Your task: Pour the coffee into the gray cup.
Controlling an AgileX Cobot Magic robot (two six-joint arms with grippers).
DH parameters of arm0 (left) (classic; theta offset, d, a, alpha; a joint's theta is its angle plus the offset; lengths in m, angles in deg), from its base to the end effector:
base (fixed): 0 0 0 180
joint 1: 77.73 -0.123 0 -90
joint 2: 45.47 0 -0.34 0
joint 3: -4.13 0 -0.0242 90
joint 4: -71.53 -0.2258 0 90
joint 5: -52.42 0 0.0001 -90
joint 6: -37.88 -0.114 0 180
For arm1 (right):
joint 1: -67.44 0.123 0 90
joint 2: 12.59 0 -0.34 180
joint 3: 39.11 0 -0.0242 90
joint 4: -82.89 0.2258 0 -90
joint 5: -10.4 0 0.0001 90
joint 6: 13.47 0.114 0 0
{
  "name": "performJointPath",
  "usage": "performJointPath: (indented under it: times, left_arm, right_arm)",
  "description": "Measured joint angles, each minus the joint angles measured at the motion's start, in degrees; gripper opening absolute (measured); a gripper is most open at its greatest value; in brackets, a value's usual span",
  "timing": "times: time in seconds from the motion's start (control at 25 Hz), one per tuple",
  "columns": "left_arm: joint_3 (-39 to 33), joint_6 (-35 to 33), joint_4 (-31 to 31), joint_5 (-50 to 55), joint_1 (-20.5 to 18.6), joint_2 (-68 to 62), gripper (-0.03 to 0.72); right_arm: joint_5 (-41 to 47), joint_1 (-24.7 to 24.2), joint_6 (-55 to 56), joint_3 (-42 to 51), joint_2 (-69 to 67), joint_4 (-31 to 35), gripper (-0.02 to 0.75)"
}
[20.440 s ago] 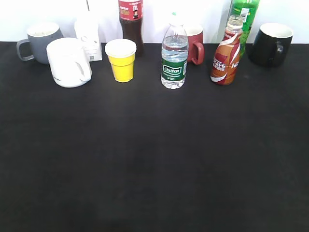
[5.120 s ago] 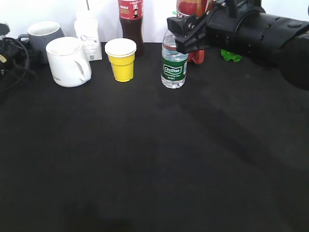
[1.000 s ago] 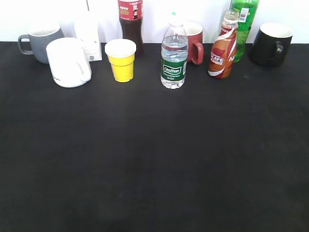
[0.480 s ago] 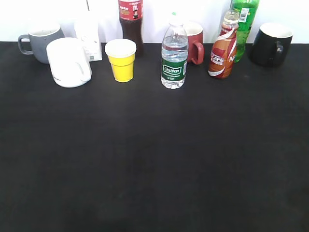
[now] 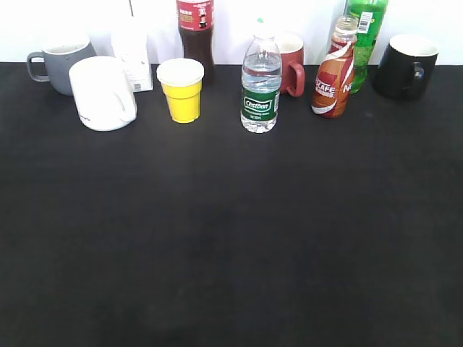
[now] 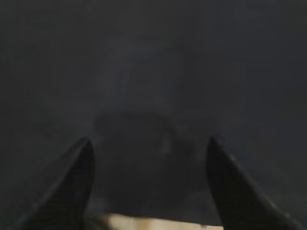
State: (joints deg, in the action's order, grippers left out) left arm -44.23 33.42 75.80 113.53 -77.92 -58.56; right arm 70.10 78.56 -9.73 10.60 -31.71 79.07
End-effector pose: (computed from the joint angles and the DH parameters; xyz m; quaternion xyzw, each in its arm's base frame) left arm -0.0485 -0.0076 0.2680 0.0325 0.8758 -0.0177 0.4813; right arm -0.0285 -0.0123 0.2676 -0.0606 0.8983 0.0232 0.4346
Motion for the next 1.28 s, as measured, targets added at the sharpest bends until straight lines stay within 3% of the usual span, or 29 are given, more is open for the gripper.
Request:
performJointPath:
  times: [0.08, 0.16, 0.52, 0.84, 1.28]
  left_arm:
    - [0.00, 0.00, 0.00, 0.00, -0.99, 5.37, 0.515]
    - [0.00, -0.02, 0.00, 0.08, -1.04, 6.99, 0.496]
    - [0.00, -0.02, -0.05, 0.08, -1.04, 6.99, 0.486]
    - [0.00, -0.02, -0.05, 0.08, -1.04, 6.99, 0.428]
    - [0.00, -0.02, -0.05, 0.08, -1.04, 6.99, 0.424]
  right_arm:
    - [0.00, -5.49, 0.00, 0.00, 5.13, 0.00, 0.567]
    - [0.05, -7.93, 0.00, 0.00, 10.00, 0.00, 0.567]
    - [-0.04, -8.26, 0.00, 0.05, 13.06, 0.17, 0.567]
    - [-0.04, -8.26, 0.00, 0.05, 13.06, 0.17, 0.567]
    - [-0.04, -8.26, 0.00, 0.05, 13.06, 0.19, 0.566]
